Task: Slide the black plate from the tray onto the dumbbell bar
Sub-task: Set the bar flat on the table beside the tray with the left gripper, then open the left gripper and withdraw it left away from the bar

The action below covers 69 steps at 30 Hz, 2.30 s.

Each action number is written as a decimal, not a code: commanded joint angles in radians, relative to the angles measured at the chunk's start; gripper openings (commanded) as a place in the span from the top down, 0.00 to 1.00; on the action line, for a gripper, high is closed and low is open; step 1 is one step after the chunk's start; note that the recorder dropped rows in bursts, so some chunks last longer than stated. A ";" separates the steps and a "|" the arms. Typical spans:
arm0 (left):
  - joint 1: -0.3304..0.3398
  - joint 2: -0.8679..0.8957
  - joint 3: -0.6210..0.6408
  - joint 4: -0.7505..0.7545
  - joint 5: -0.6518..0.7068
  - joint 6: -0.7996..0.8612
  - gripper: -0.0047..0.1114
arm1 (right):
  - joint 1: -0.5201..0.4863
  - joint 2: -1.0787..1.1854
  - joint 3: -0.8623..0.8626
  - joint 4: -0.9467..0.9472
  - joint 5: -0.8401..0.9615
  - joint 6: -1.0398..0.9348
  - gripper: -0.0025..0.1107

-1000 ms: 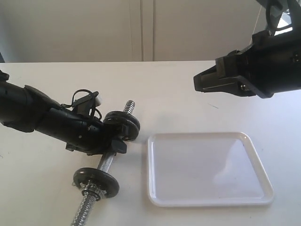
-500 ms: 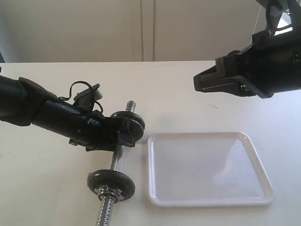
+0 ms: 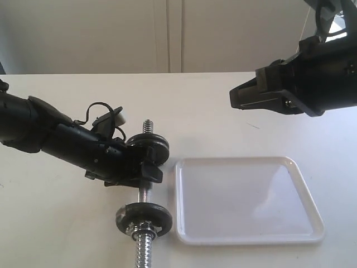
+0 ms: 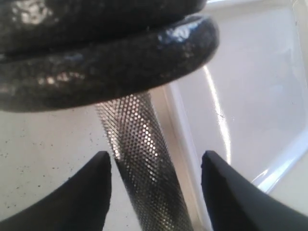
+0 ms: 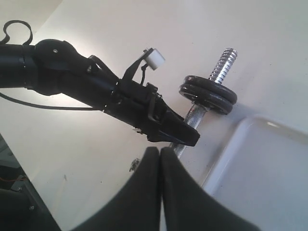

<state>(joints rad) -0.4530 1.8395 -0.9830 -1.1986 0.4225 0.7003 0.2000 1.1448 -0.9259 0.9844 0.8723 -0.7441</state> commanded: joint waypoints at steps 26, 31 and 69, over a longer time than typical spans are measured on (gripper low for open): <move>0.000 0.006 -0.002 -0.003 0.115 0.060 0.68 | 0.001 -0.004 0.005 0.013 -0.006 -0.002 0.98; 0.000 0.006 -0.002 -0.003 0.114 0.062 0.68 | 0.001 -0.004 0.005 0.013 -0.006 -0.002 0.98; 0.233 -0.151 -0.008 0.086 0.335 0.054 0.37 | 0.001 -0.004 0.005 0.013 -0.016 -0.002 0.98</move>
<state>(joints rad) -0.2631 1.7472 -0.9891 -1.1396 0.6953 0.7555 0.2000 1.1448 -0.9259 0.9844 0.8714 -0.7441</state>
